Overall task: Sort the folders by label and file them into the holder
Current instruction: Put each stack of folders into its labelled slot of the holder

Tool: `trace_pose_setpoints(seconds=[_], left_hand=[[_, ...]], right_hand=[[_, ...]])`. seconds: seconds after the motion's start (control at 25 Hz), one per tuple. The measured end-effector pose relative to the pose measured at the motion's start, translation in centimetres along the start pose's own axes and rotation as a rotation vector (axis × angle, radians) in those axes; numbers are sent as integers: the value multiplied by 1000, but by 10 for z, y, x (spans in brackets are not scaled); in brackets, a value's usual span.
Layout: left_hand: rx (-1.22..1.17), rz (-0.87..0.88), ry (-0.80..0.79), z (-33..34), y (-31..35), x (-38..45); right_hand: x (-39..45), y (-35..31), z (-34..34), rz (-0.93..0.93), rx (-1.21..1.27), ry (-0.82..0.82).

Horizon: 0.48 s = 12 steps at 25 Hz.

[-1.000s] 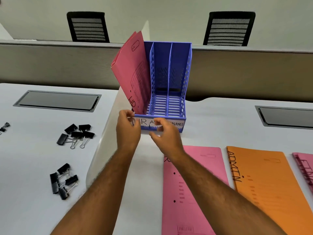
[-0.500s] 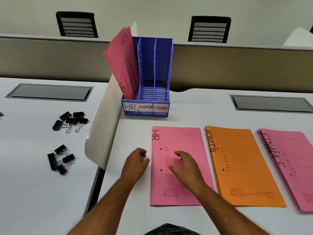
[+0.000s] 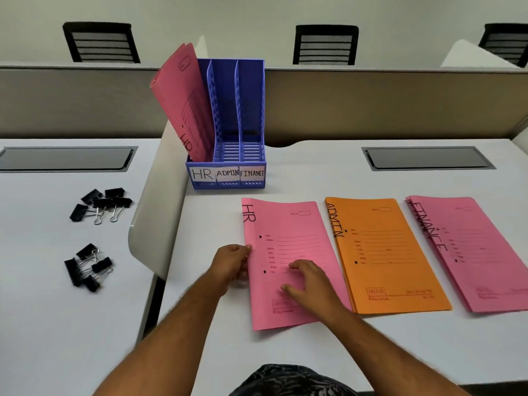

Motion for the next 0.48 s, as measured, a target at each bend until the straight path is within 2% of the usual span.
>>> trace_pose_setpoints(seconds=[0.28, 0.48], left_hand=[[19, 150, -144, 1, 3, -12], [-80, 353, 0, -4, 34, -30]], right_hand=[[-8, -12, 6, -32, 21, 34], [-8, -50, 8, -68, 43, 19]])
Point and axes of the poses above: each hand's wrist, its own x-axis towards the middle knuckle, its own z-axis out of the palm, y = z × x, the point moved 3 cm from there along x, towards the middle knuckle, and after that the axes turned 15 degrees about x, right-handed, at the moved point
